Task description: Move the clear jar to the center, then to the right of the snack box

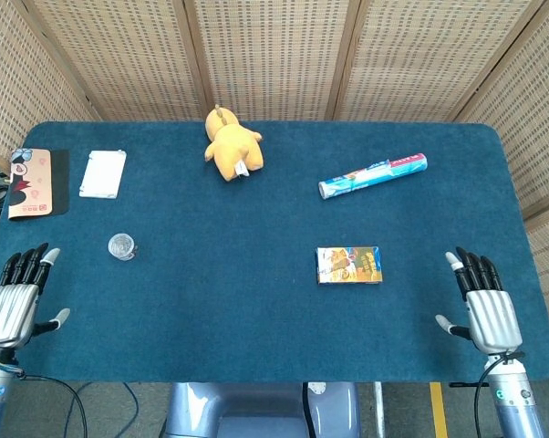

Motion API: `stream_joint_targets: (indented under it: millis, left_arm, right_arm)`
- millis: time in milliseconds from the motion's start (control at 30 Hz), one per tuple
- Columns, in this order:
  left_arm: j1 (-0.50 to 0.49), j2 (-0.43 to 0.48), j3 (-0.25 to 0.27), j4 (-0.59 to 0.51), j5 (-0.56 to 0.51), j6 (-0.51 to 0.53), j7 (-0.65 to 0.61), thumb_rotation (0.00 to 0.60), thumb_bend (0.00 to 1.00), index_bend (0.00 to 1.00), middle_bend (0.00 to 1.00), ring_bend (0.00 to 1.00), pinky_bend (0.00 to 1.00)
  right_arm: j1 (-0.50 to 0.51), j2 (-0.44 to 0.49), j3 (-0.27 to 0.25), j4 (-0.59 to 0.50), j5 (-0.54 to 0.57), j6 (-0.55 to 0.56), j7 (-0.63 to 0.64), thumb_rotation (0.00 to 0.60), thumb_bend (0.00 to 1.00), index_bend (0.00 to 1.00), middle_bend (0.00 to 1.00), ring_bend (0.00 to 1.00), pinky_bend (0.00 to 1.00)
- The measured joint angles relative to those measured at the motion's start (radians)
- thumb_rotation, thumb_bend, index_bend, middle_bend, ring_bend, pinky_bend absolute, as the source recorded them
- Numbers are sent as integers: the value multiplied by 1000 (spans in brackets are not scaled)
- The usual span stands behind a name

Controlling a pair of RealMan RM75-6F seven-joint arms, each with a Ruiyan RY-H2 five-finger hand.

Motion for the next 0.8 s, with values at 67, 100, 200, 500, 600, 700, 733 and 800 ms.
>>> stream_joint_targets:
  millis: [67, 100, 200, 500, 600, 700, 733, 800]
  left_arm:
    - [-9, 2, -11, 8, -15, -11, -2, 600, 216, 0, 0, 0, 0]
    - [-18, 4, -21, 14, -27, -22, -4, 600, 216, 0, 0, 0, 0]
    - [-48, 20, -50, 26, -62, -60, -4, 600, 216, 0, 0, 0, 0]
    - [-172, 86, -115, 68, -162, -280, -44, 600, 223, 7, 0, 0, 0]
    - [-225, 94, -131, 103, -209, -382, -67, 600, 226, 48, 0, 0, 0]
    - [-276, 94, -141, 144, -257, -485, -94, 600, 227, 64, 0, 0, 0]
    - [-292, 93, -143, 159, -272, -517, -100, 600, 226, 67, 0, 0, 0]
    - [-334, 87, -144, 200, -310, -587, -107, 600, 227, 71, 0, 0, 0]
  right_arm:
    - [0, 2, 1, 0, 2, 0, 4, 600, 0, 0, 0, 0, 0]
    - [0, 3, 2, -1, 4, -1, 6, 600, 0, 0, 0, 0, 0]
    - [0, 5, 3, -1, 9, -4, 12, 600, 0, 0, 0, 0, 0]
    - [4, 3, 2, 1, 16, -18, 5, 600, 0, 0, 0, 0, 0]
    - [4, 1, 1, 1, 18, -19, 2, 600, 0, 0, 0, 0, 0]
    - [5, 0, 1, 3, 22, -25, 3, 600, 0, 0, 0, 0, 0]
    - [6, 0, 1, 3, 23, -27, 3, 600, 0, 0, 0, 0, 0]
    - [6, 0, 2, 3, 24, -27, 4, 600, 0, 0, 0, 0, 0]
